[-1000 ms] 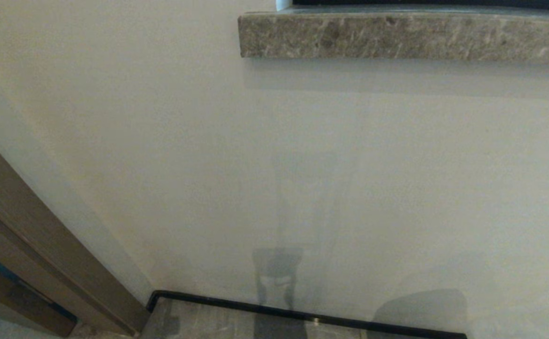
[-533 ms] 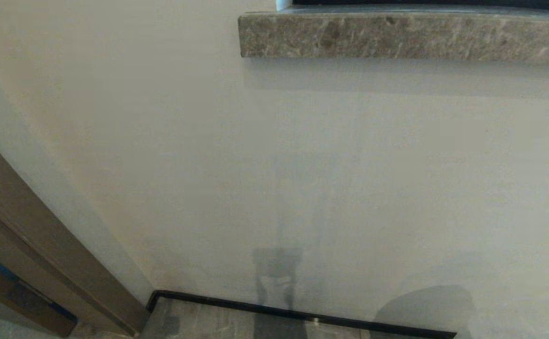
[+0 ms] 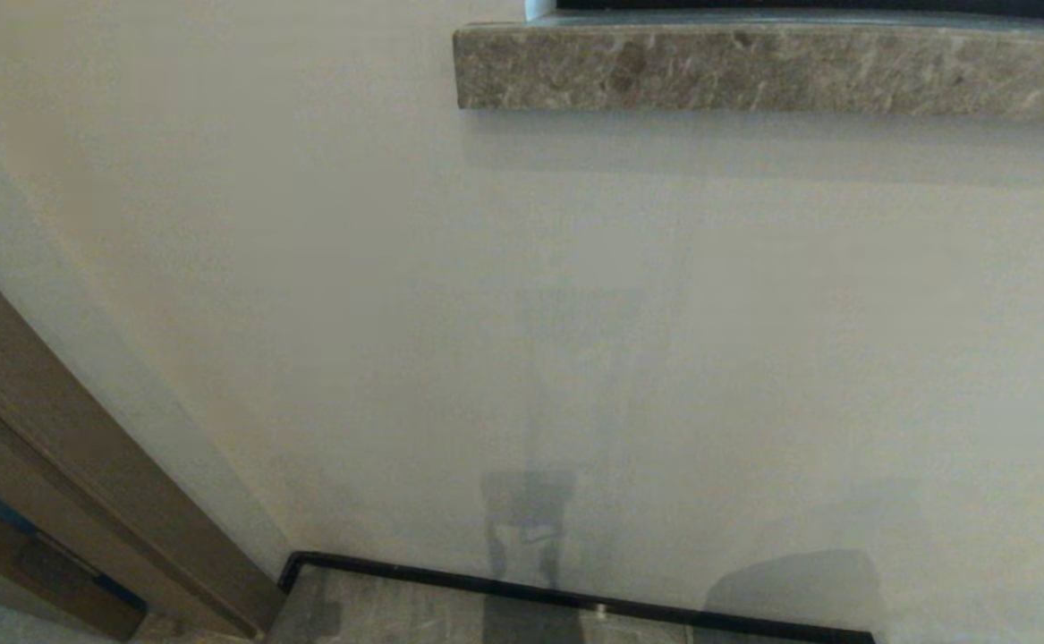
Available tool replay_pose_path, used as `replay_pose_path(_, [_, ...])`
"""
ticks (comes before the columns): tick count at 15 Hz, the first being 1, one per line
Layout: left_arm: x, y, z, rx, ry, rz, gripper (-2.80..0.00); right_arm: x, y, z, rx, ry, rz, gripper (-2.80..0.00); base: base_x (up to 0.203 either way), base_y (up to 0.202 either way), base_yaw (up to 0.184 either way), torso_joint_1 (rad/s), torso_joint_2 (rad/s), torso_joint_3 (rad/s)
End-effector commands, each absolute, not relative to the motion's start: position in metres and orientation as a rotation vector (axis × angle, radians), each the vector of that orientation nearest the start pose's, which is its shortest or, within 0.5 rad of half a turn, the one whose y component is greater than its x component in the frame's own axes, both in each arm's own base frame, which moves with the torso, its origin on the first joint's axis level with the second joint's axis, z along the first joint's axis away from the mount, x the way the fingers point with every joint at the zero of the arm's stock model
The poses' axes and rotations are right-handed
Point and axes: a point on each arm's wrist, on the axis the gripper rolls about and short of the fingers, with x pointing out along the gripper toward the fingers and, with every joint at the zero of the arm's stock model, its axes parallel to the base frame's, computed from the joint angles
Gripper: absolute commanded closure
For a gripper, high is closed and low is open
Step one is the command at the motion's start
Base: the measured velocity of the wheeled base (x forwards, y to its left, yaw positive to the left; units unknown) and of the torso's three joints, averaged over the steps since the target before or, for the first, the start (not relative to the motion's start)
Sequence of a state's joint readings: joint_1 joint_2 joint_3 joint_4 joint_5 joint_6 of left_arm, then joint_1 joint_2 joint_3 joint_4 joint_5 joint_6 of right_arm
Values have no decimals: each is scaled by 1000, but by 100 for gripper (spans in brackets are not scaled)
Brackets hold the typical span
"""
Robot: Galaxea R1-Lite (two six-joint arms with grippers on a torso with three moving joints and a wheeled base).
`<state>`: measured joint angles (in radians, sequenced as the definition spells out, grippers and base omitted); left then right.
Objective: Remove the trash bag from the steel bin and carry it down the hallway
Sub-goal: Put the trash bag at the door
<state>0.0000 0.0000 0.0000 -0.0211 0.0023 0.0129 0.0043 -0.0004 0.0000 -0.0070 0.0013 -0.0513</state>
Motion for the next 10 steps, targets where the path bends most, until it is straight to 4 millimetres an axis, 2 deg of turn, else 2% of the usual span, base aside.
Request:
replay_pose_path(1, [-22, 0, 75, 17, -9, 2, 0, -23, 0, 76, -52, -9, 6, 0, 0, 0, 0, 0, 0, 0])
replay_pose_path(10, [-22, 0, 75, 26, -9, 0, 0, -23, 0, 76, -52, -9, 6, 0, 0, 0, 0, 0, 0, 0])
